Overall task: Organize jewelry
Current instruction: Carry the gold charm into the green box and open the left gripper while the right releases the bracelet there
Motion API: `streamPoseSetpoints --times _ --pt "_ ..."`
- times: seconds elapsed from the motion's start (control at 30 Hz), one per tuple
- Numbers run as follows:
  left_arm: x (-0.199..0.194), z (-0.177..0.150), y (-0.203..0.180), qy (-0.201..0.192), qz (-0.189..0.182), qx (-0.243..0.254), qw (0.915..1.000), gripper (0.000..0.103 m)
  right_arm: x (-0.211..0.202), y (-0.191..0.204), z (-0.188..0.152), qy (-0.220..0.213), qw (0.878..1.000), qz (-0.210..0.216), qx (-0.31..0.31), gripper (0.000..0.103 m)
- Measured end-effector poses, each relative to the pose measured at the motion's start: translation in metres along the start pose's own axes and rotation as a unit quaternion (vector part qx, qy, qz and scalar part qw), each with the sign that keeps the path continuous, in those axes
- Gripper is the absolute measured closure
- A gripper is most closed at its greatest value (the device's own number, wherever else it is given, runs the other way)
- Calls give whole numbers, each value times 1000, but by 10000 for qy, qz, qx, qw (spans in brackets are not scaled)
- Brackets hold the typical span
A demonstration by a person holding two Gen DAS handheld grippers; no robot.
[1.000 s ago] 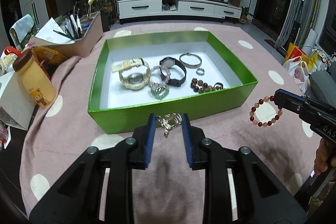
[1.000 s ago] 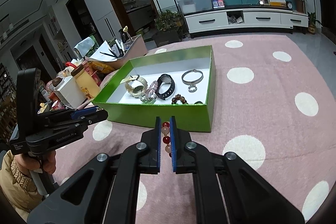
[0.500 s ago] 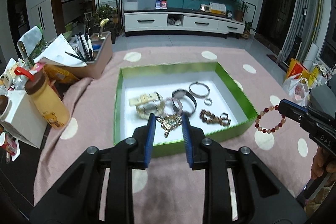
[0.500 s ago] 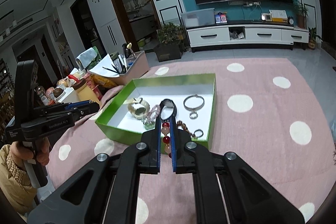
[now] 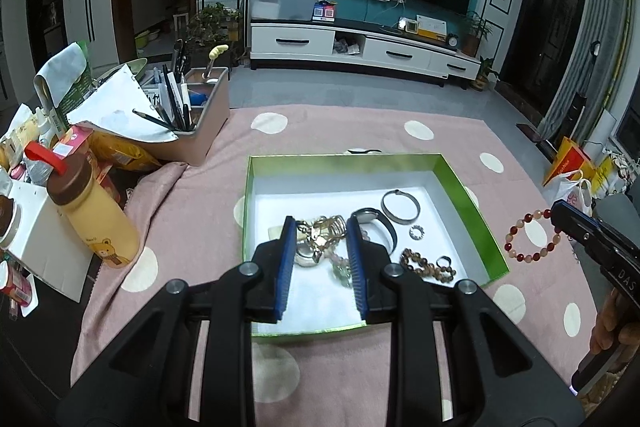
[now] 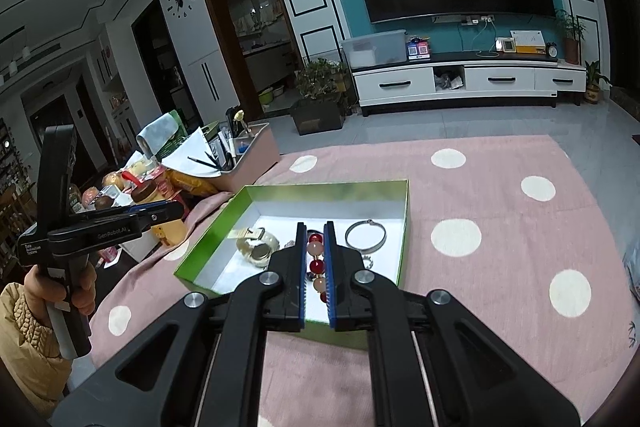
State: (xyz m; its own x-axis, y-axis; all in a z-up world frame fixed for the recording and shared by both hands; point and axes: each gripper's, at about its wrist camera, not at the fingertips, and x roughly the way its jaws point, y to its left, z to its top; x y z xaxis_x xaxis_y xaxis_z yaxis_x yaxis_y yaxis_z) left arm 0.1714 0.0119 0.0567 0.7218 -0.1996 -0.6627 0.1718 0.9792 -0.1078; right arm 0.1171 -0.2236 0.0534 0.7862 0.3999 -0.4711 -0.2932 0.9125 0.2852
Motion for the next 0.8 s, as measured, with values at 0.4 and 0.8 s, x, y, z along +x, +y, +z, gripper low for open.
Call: streamPoseSetpoints --times 0.4,0.8 --pt "42 17 8 287 3 -156 9995 78 28 -6 14 114 9999 -32 105 95" --pt "82 29 17 618 -77 -391 9973 78 67 -17 25 399 9989 -71 222 95"
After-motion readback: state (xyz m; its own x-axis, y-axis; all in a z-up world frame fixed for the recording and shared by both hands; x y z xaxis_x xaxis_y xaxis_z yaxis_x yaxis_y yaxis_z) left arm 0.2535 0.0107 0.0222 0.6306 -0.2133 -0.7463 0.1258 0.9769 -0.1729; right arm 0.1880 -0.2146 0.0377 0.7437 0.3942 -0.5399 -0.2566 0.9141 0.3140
